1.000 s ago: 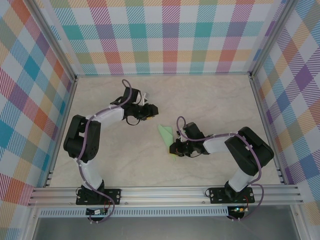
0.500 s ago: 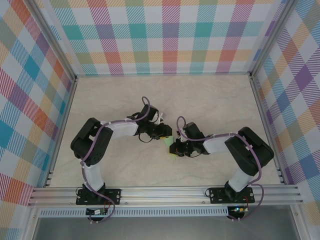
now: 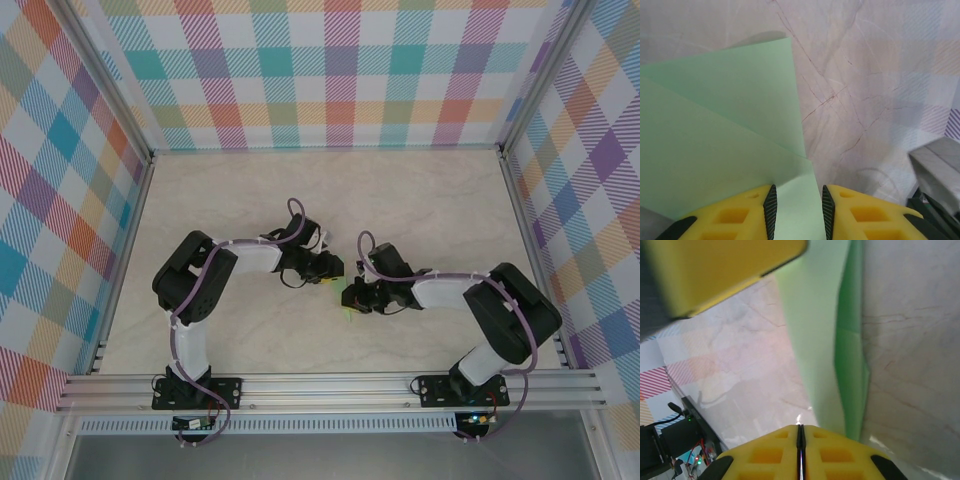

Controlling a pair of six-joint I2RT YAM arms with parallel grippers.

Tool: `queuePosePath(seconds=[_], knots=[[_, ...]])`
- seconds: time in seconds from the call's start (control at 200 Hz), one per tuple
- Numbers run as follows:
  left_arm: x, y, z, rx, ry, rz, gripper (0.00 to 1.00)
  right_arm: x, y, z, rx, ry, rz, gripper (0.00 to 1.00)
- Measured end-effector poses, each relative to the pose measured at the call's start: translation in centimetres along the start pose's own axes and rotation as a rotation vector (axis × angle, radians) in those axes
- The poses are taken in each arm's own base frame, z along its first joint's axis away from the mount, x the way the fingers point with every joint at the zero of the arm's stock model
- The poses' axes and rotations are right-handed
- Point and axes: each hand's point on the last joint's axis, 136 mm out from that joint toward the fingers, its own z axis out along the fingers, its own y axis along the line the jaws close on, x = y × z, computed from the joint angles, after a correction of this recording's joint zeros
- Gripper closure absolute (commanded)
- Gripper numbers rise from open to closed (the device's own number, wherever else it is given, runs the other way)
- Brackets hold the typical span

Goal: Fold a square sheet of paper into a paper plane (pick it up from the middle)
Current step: Fold the wing for the fifth time at the center of the table.

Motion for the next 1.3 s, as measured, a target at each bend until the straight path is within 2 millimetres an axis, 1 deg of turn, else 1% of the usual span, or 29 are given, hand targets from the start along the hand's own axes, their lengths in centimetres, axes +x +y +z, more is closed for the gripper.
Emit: queuePosePath(seconds=[0.155,0.23,0.3,0.455,0.55,0.695,1.13,1.3], knots=[[0.0,0.0,0.0,0.0,0.0,0.003,0.68,-1.0,2.2,-0.5,-0.042,-0.009,-0.037,0.87],[0.0,0.0,0.0,0.0,0.0,0.002,0.68,-1.4,2.7,-0.2,-0.05,-0.004,-0.046,0.87],[0.0,0.0,0.0,0.0,0.0,0.002,0.68,-1.4,2.1,0.6,-0.036,0.014,-0.031,0.87],[0.0,0.0,0.0,-0.001,0.001,0.002,0.68,-0.6,-0.6,2.1,0.023,0.064,0.021,0.88],[0.0,0.1,0.0,-0.001,0.002,0.001,0.69,-0.5,-0.7,2.2,0.01,0.059,0.014,0.87],[-0.1,0.2,0.0,-0.003,0.0,-0.003,0.69,0.0,-1.0,1.8,-0.005,0.045,0.0,0.87],[-0.2,0.4,-0.1,0.003,0.001,-0.01,0.69,3.3,-2.5,0.1,-0.003,0.075,-0.006,0.87],[-0.2,0.3,-0.1,0.004,0.001,-0.01,0.69,4.6,-3.3,-0.8,0.032,0.1,0.007,0.87]])
